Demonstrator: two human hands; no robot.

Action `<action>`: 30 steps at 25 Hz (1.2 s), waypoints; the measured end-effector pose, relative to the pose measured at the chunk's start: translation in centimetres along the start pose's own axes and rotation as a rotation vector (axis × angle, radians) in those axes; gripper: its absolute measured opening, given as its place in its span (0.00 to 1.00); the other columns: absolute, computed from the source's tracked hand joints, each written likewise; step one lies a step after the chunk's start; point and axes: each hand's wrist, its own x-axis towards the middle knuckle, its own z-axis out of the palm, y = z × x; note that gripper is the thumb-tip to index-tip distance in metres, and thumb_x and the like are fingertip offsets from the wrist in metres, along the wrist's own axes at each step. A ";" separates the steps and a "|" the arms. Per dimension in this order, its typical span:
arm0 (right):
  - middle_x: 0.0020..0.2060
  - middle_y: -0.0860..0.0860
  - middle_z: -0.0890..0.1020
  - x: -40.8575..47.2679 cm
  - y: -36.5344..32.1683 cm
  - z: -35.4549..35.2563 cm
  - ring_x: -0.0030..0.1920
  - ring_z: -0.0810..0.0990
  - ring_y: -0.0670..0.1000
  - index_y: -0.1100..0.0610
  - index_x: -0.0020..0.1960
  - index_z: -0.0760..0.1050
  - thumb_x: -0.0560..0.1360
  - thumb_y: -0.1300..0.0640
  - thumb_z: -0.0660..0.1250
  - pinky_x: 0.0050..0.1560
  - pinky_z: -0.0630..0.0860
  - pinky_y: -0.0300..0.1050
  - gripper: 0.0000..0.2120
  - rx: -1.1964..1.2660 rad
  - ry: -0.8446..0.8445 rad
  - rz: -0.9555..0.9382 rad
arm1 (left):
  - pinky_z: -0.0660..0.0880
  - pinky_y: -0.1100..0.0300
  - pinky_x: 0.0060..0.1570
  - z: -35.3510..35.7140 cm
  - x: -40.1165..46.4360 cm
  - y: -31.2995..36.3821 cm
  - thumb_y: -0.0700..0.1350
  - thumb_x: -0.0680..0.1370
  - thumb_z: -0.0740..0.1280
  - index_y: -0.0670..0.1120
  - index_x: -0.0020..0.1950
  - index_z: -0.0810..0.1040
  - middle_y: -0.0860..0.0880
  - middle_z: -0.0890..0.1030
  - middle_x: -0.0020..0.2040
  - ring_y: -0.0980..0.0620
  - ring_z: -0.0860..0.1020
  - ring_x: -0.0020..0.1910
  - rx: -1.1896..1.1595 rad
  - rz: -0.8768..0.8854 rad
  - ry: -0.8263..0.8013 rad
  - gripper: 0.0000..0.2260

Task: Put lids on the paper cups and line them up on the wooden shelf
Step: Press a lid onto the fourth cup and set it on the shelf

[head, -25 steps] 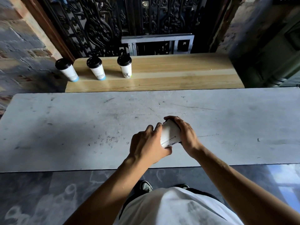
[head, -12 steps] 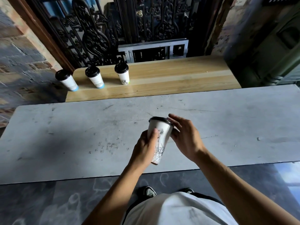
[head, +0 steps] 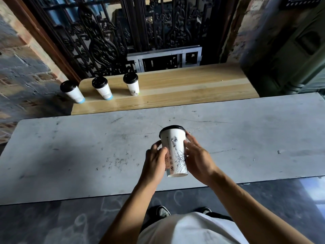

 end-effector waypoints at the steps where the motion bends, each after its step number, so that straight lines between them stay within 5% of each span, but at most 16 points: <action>1: 0.57 0.64 0.80 -0.1 -0.1 0.0 0.44 0.85 0.56 0.50 0.76 0.67 0.85 0.60 0.56 0.41 0.83 0.50 0.21 0.007 -0.004 -0.004 | 0.81 0.42 0.56 -0.1 0.0 -0.3 0.63 0.71 0.61 0.67 0.60 0.76 0.43 0.80 0.58 0.46 0.82 0.52 0.013 0.056 0.042 0.18; 3: 0.58 0.64 0.82 -0.2 -0.3 -0.2 0.47 0.86 0.59 0.52 0.75 0.68 0.85 0.60 0.57 0.43 0.83 0.52 0.20 -0.023 0.004 -0.010 | 0.82 0.45 0.53 -0.1 -0.3 -0.3 0.55 0.75 0.66 0.70 0.59 0.75 0.44 0.78 0.56 0.50 0.81 0.50 0.004 0.213 0.114 0.14; 7: 0.60 0.62 0.84 -0.1 -0.1 -0.3 0.49 0.86 0.59 0.56 0.73 0.72 0.84 0.58 0.59 0.48 0.82 0.52 0.18 -0.168 0.039 -0.022 | 0.83 0.47 0.48 -0.5 -0.3 -0.5 0.34 0.78 0.65 0.60 0.59 0.84 0.52 0.77 0.53 0.55 0.79 0.50 0.038 0.445 0.151 0.21; 10: 0.61 0.62 0.84 0.1 -0.2 -0.5 0.51 0.85 0.60 0.51 0.73 0.73 0.84 0.57 0.60 0.57 0.80 0.57 0.18 -0.209 0.068 -0.026 | 0.83 0.48 0.49 -0.7 -0.1 -0.4 0.34 0.78 0.65 0.60 0.58 0.85 0.52 0.79 0.53 0.55 0.80 0.49 0.021 0.425 0.172 0.21; 16: 0.55 0.59 0.87 0.2 -1.5 -0.7 0.45 0.87 0.58 0.47 0.73 0.71 0.83 0.67 0.55 0.43 0.82 0.48 0.24 -0.245 0.107 -0.070 | 0.82 0.61 0.48 -1.1 0.2 -0.2 0.39 0.79 0.70 0.57 0.57 0.83 0.48 0.84 0.56 0.59 0.83 0.50 -0.087 0.383 0.204 0.13; 19: 0.60 0.60 0.85 0.4 -1.3 -1.2 0.50 0.86 0.58 0.52 0.75 0.68 0.82 0.70 0.56 0.50 0.82 0.51 0.25 -0.247 0.137 -0.089 | 0.81 0.67 0.46 -1.1 0.2 0.0 0.36 0.78 0.70 0.58 0.55 0.82 0.48 0.84 0.55 0.61 0.83 0.49 -0.083 0.383 0.211 0.16; 21: 0.60 0.61 0.84 0.5 -1.2 -1.6 0.51 0.85 0.57 0.56 0.75 0.67 0.82 0.69 0.58 0.54 0.81 0.52 0.23 -0.208 0.155 -0.090 | 0.82 0.62 0.47 -1.2 0.2 -0.1 0.33 0.78 0.68 0.60 0.54 0.83 0.49 0.84 0.55 0.57 0.83 0.50 -0.079 0.407 0.209 0.20; 25: 0.62 0.64 0.83 0.4 -1.3 -1.9 0.56 0.83 0.56 0.64 0.72 0.73 0.78 0.64 0.66 0.58 0.79 0.49 0.23 -0.214 0.031 -0.090 | 0.75 0.72 0.43 -1.4 0.2 0.1 0.31 0.77 0.67 0.60 0.52 0.85 0.51 0.83 0.50 0.50 0.84 0.46 -0.071 0.422 0.223 0.23; 30: 0.63 0.65 0.83 0.0 -1.6 -1.6 0.59 0.83 0.58 0.66 0.64 0.80 0.81 0.62 0.65 0.59 0.78 0.49 0.15 -0.263 -0.022 -0.110 | 0.81 0.59 0.49 -1.2 0.1 0.0 0.38 0.79 0.70 0.58 0.52 0.86 0.51 0.87 0.52 0.49 0.86 0.49 -0.229 0.355 0.201 0.14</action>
